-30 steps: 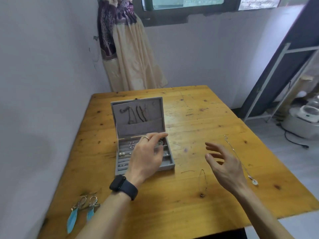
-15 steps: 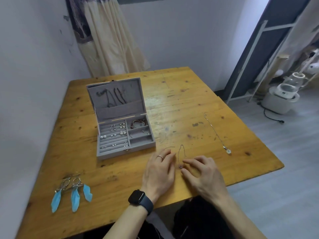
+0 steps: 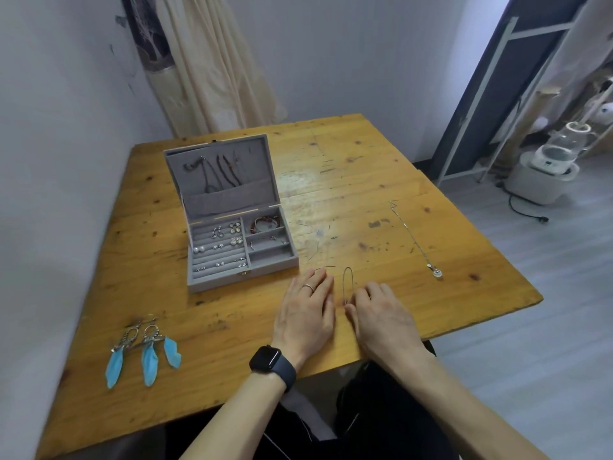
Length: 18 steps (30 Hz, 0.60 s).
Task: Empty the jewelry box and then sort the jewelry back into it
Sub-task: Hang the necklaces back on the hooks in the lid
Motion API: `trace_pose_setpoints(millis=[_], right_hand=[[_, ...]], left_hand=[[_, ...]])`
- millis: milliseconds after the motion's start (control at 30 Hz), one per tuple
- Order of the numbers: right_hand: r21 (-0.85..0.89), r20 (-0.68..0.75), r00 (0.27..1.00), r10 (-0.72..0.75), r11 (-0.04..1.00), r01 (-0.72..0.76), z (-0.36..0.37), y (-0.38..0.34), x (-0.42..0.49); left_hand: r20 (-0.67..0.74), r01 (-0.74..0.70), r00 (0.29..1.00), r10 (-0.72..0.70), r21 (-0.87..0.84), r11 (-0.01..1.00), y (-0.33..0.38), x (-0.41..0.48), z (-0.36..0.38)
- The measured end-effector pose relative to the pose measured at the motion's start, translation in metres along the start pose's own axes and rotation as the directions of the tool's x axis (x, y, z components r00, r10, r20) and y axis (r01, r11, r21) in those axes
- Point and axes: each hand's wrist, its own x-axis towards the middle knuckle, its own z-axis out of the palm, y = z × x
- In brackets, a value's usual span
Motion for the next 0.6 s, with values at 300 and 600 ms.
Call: trace_pose_setpoints(millis=[300, 600], right_hand=[[0.412, 0.128, 0.989, 0.069, 0.904, -0.116, -0.004, 0.032, 0.002], [0.737, 0.191, 0.965, 0.182, 0.623, -0.263, -0.041, 0.082, 0.019]], left_hand=[[-0.042, 0.001, 0.999, 0.000, 0.027, 1.000, 0.004, 0.004, -0.003], [0.219, -0.078, 0.970, 0.109, -0.146, 0.986, 0.038, 0.056, 0.002]])
